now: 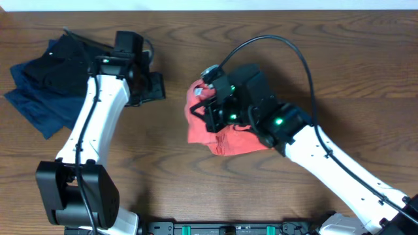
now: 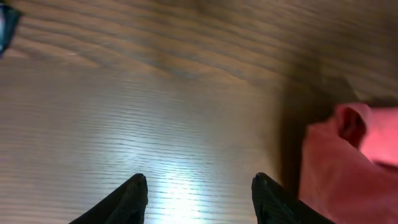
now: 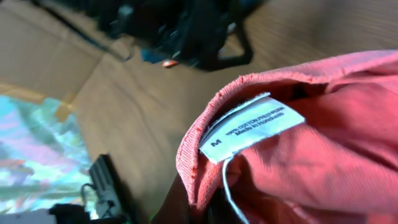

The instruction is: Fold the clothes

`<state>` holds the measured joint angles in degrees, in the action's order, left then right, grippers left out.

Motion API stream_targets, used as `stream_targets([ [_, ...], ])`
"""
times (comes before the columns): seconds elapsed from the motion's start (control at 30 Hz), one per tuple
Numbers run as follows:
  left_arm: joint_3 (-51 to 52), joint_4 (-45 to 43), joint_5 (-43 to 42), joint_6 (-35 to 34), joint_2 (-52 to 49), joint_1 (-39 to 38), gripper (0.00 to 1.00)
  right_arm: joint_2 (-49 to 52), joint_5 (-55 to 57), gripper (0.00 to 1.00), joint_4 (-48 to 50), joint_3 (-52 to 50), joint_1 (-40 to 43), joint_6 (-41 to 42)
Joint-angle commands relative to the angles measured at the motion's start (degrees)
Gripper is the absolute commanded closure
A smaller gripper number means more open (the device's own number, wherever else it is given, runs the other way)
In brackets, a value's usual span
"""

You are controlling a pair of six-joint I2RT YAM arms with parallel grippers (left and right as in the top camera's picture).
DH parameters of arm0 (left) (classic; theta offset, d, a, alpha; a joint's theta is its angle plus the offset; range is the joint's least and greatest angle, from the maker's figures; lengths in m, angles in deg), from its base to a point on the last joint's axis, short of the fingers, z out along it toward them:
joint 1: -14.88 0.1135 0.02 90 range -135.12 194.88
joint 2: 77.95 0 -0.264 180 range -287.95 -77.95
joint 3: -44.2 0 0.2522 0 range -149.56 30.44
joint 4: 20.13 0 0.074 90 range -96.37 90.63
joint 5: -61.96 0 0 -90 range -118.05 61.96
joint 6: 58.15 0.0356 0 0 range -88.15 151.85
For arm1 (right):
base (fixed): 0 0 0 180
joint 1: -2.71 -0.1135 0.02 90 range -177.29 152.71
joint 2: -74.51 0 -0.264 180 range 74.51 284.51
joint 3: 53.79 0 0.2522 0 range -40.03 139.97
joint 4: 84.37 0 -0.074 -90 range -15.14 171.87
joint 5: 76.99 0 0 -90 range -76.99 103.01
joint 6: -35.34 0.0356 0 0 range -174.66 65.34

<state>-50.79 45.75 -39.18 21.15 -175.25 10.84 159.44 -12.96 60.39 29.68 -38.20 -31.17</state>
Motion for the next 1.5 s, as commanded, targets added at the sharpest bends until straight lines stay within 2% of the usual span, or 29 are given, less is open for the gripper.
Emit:
stream_targets([
  [0.0,-0.63,0.11,0.72,-0.76,0.22,2.78,0.44,0.66,-0.04,0.99,1.18,1.53,-2.29,3.04],
  [0.33,-0.63,0.13,0.70,-0.76,0.22,4.28,0.44,5.20,2.73,0.99,0.28,1.51,-2.86,5.20],
  [0.63,-0.63,0.13,0.70,-0.76,0.22,4.28,0.44,5.84,15.32,0.99,-9.40,1.51,0.37,5.20],
  [0.93,-0.63,0.15,0.68,-0.76,0.22,4.28,0.44,6.62,23.34,0.99,-19.12,1.42,4.44,5.18],
  [1.47,-0.63,1.44,-1.90,-0.72,0.22,4.22,0.43,12.15,38.14,0.99,-25.62,1.60,9.51,3.65],
])
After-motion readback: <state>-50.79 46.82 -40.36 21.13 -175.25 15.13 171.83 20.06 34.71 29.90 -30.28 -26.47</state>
